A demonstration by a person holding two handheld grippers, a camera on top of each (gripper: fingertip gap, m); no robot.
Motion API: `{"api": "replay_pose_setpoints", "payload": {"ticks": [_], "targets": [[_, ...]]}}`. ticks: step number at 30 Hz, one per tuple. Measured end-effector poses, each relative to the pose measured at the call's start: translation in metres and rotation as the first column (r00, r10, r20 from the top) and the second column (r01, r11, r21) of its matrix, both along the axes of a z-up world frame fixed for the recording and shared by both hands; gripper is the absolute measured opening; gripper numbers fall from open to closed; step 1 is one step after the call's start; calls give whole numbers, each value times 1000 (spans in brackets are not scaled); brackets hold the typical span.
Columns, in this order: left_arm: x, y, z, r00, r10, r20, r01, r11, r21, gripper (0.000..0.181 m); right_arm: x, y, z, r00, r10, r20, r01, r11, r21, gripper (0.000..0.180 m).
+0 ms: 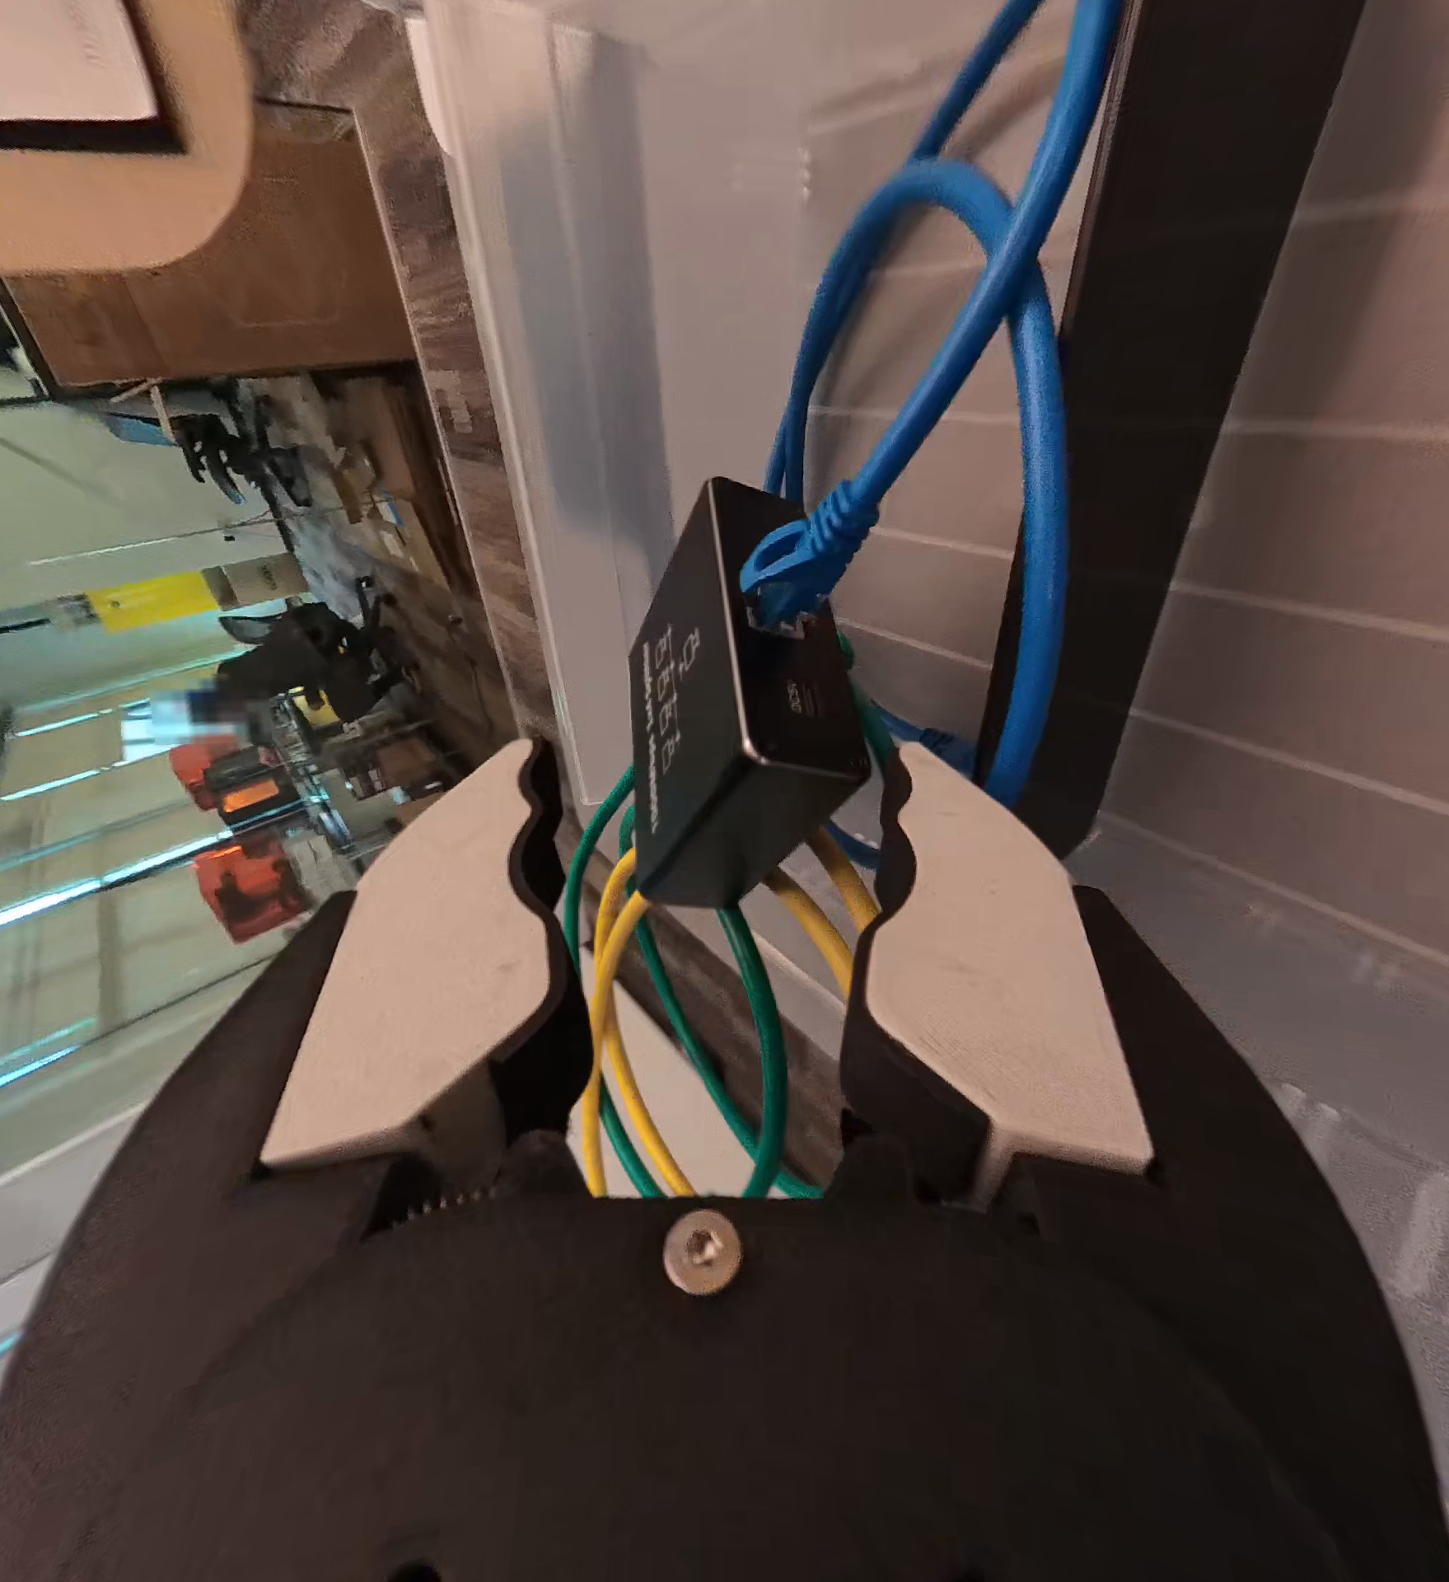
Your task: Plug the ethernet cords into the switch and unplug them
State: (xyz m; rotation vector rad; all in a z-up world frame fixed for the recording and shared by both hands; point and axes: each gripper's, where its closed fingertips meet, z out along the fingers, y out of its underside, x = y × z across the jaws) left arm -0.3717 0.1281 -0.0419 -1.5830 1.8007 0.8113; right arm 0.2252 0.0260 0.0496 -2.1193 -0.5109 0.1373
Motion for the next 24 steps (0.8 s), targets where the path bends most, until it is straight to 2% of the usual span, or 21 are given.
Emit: {"api": "replay_pose_setpoints", "payload": {"ticks": [5, 9, 16, 19, 24], "targets": [[3, 14, -16, 988, -76, -134, 82, 996, 44, 55, -49, 2, 27, 992, 122, -23, -119, 989, 89, 50], [2, 23, -23, 985, -82, -151, 96, 992, 84, 44, -84, 4, 35, 977, 212, 9, -212, 968, 134, 49], [1, 35, -16, 969, -76, -236, 123, 973, 193, 37, -132, 14, 59, 938, 348, -10, -337, 916, 220, 44], [-3, 35, 9, 972, -77, -221, 134, 957, 258, 36, -144, 14, 82, 915, 401, -57, -367, 881, 298, 42], [-17, 34, 87, 995, -7, -94, 44, 919, 392, 36, -157, 3, 107, 853, 492, -174, -383, 817, 430, 35]]}}
